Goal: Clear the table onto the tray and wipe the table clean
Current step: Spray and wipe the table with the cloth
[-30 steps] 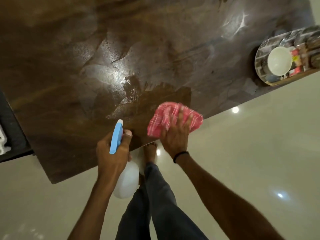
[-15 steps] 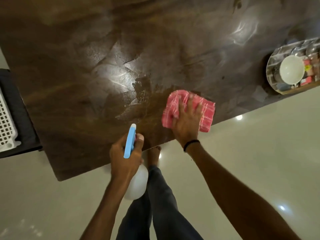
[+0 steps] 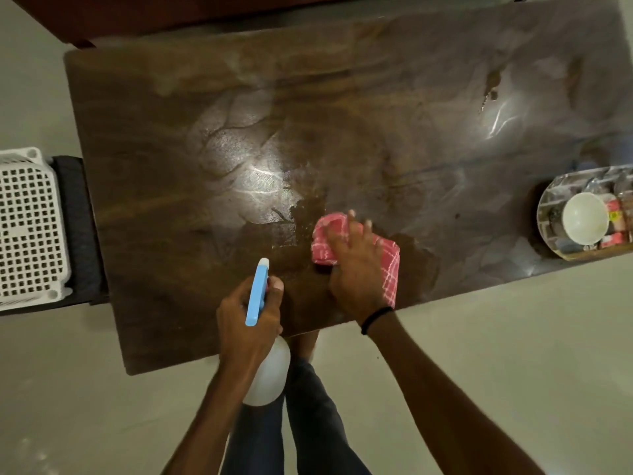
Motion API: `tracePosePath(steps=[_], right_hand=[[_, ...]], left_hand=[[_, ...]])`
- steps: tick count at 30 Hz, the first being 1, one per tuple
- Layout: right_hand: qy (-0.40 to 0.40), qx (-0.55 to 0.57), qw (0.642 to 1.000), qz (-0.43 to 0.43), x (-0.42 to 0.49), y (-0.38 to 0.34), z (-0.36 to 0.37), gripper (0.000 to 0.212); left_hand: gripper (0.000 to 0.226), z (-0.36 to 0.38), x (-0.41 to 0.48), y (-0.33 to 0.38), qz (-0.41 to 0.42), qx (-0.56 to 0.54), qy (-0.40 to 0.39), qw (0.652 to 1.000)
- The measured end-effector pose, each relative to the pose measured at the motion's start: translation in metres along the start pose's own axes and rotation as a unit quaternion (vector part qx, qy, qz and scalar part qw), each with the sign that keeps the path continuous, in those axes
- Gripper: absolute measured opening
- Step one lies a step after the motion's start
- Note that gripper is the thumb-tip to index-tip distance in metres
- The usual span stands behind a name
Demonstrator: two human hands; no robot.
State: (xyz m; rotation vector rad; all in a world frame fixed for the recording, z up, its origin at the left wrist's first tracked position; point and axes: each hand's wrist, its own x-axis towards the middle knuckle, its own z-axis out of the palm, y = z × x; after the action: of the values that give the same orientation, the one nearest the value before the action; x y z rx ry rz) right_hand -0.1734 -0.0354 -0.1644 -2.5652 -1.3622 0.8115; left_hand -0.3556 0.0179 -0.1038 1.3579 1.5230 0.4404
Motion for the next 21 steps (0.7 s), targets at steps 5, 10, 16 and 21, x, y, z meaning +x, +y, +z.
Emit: tracePosePath(steps=[5, 10, 16, 21], right_hand=[[-0.017, 0.028, 0.999, 0.039, -0.022, -0.015, 0.043, 0.083], [0.082, 0.083, 0.943, 0.310, -0.012, -0.025, 0.045, 0.095], [0.102, 0.053, 0.918, 0.379, 0.050, -0.044, 0.068, 0.105], [0.143, -0.029, 0.954, 0.264, 0.116, -0.039, 0.046, 0.085]], left_hand=[[0.022, 0.001, 0.018, -0.002, 0.050, -0.022, 0.010, 0.998], [0.022, 0.000, 0.043, -0.007, 0.075, 0.002, -0.025, 0.997], [0.031, -0.002, 0.072, 0.001, 0.080, -0.020, -0.059, 0.995], [0.029, -0.001, 0.096, 0.001, 0.111, 0.020, -0.061, 0.992]])
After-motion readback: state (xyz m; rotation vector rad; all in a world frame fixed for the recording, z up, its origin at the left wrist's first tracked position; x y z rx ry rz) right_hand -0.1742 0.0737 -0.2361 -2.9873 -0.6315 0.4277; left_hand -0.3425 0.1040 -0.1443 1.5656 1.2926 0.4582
